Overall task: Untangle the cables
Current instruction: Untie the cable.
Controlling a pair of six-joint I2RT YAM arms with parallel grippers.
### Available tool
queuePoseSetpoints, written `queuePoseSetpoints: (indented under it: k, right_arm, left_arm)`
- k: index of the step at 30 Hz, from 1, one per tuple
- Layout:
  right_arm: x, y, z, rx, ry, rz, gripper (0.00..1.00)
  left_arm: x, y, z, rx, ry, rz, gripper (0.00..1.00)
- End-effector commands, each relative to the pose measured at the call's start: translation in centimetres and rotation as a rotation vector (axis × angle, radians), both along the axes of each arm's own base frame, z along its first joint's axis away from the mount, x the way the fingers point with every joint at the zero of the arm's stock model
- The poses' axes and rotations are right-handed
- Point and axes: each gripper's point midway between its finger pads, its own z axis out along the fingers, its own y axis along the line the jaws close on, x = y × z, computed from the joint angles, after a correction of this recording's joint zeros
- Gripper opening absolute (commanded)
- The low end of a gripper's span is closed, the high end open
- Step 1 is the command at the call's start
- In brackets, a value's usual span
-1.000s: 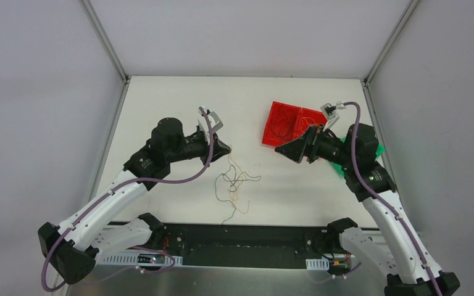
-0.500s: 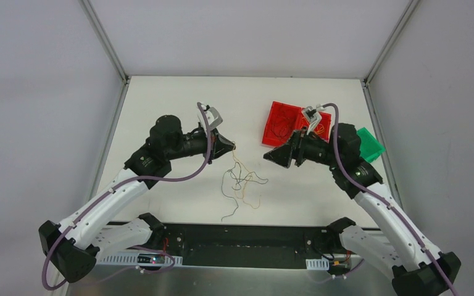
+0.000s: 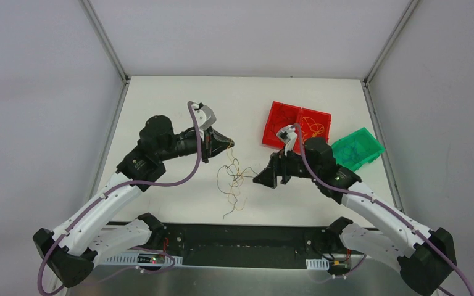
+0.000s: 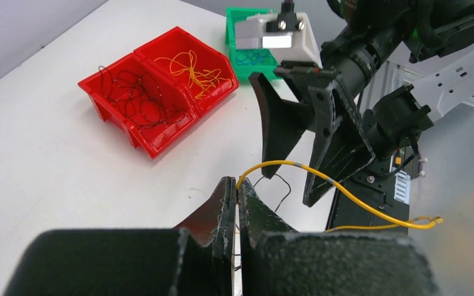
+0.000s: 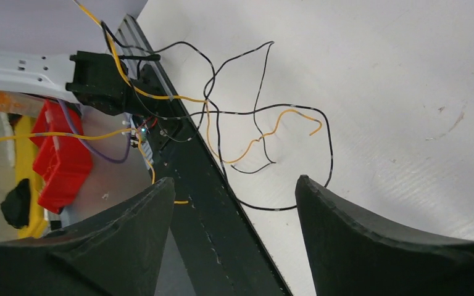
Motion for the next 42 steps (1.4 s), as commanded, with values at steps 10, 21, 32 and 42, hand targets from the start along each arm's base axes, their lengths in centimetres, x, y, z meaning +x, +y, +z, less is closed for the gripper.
queuePoseSetpoints:
  k: [10,21,32,42]
  right_arm:
    - [0.9,2.4,-1.4,-0.227,-0.193,0.012,0.48]
    - [5.1,-4.3,-3.9,-0.386,-0.123,-0.45,0.0]
    - [6.6,-19.3,-8.5,-0.574,0.298,-1.115,0.0]
    - [6.1,-21.9,-7.3,-0.593,0.334,-1.243,0.0]
  left_arm:
    - [-0.9,0.1,4.6,-0.079,-0.095,-0.036,0.0]
    - [3.1,8.5,2.3,0.094,-0.17,0.463,0.0]
    - [5.1,26.4,1.8,0.554,-0.298,1.364,0.0]
    - [5.0,28.2,2.2,0.583,-0.302,1.455,0.0]
